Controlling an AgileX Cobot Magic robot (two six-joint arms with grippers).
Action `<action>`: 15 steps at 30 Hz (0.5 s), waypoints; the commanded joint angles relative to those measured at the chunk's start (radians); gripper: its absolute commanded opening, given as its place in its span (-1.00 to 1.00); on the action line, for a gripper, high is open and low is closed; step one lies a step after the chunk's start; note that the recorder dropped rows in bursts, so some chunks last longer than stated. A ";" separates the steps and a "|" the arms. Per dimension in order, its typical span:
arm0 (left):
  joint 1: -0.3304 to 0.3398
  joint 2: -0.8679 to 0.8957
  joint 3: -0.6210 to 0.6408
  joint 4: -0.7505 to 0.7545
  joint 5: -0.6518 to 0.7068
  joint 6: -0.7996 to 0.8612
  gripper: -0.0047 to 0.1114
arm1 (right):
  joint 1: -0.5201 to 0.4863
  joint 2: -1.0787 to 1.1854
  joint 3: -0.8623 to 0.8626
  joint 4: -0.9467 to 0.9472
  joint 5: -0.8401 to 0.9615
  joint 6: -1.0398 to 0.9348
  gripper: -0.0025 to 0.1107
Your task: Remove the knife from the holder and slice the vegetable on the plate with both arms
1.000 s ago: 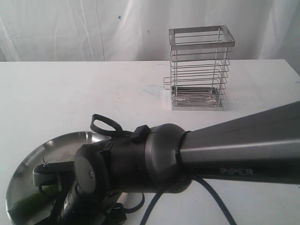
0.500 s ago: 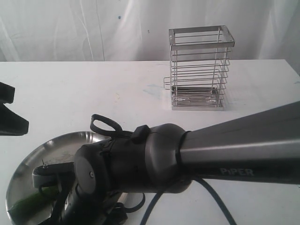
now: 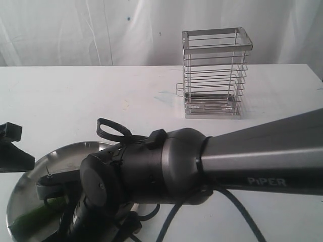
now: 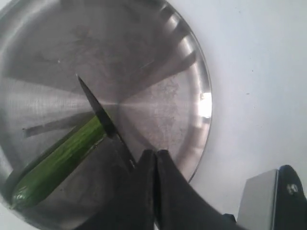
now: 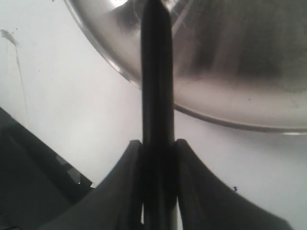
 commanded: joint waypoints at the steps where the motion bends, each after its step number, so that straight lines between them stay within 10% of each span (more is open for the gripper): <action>1: 0.006 0.025 0.011 -0.053 -0.021 0.057 -0.92 | -0.004 -0.012 0.002 -0.022 0.014 0.011 -0.69; 15: 0.006 0.191 0.011 -0.173 -0.042 0.182 -0.92 | -0.004 0.006 0.002 -0.051 0.008 0.055 -0.69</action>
